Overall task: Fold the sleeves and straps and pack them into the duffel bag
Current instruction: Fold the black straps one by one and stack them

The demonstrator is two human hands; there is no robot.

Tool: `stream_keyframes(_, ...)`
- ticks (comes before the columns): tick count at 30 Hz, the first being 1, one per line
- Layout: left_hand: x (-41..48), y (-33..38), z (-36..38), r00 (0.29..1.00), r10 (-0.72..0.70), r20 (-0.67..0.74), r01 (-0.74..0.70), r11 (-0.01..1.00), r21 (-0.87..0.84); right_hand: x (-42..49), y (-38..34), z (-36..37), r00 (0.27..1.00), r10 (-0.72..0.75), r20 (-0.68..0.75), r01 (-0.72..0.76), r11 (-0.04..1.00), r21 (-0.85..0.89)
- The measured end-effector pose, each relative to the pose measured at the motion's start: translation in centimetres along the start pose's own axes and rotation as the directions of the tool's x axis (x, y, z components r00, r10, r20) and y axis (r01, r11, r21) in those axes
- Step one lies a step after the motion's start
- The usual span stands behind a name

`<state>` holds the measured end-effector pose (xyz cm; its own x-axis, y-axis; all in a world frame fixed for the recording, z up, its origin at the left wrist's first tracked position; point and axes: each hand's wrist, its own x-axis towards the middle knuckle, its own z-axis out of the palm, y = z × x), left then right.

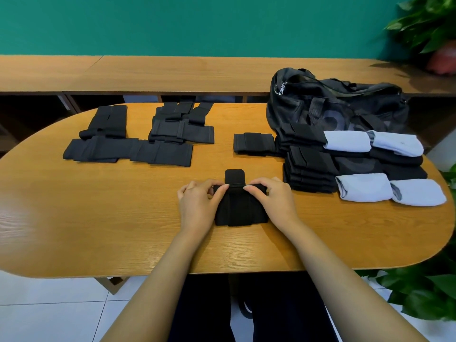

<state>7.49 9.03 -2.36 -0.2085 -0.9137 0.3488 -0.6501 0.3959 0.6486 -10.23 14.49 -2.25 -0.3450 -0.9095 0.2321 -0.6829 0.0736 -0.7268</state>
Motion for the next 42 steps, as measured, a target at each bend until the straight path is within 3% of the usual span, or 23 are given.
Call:
stream_keyframes(4,-0.1,-0.6,0.2,0.996,0.069,0.050,-0.074,0.991,0.109,-0.3,0.3,0.1,0.997,-0.073,0.022,0.076,0.975,-0.211)
stream_keyframes(6,-0.3,-1.1,-0.1,0.985,0.133,0.112,-0.142,0.987,0.074,-0.7,0.2,-0.3,0.994,-0.102,0.032,0.107,0.958,-0.264)
stream_keyframes(11,-1.2,-1.7,-1.3,0.902,0.277,0.332,-0.274,0.960,-0.057,-2.6,-0.2,-1.4,0.942,-0.231,0.243,0.305,0.892,-0.334)
stream_keyframes(16,-2.2,-2.3,-1.1,0.837,0.294,0.461,-0.318,0.948,-0.027,-4.4,1.3,-1.4,0.896,-0.201,0.396,0.370,0.831,-0.415)
stream_keyframes(24,-2.9,-2.0,-1.0,0.840,0.384,0.383,-0.445,0.892,0.081,-4.6,1.6,-1.3,0.881,-0.262,0.395,0.417,0.824,-0.384)
stream_keyframes(35,-3.7,-1.6,-1.8,0.852,0.477,0.217,-0.502,0.861,0.081,-4.7,1.9,-1.3,0.890,-0.390,0.236,0.448,0.845,-0.292)
stream_keyframes(42,-4.0,-0.8,-1.6,0.909,0.407,0.090,-0.402,0.913,-0.064,-3.9,0.7,-2.1,0.939,-0.309,0.149,0.333,0.926,-0.179)
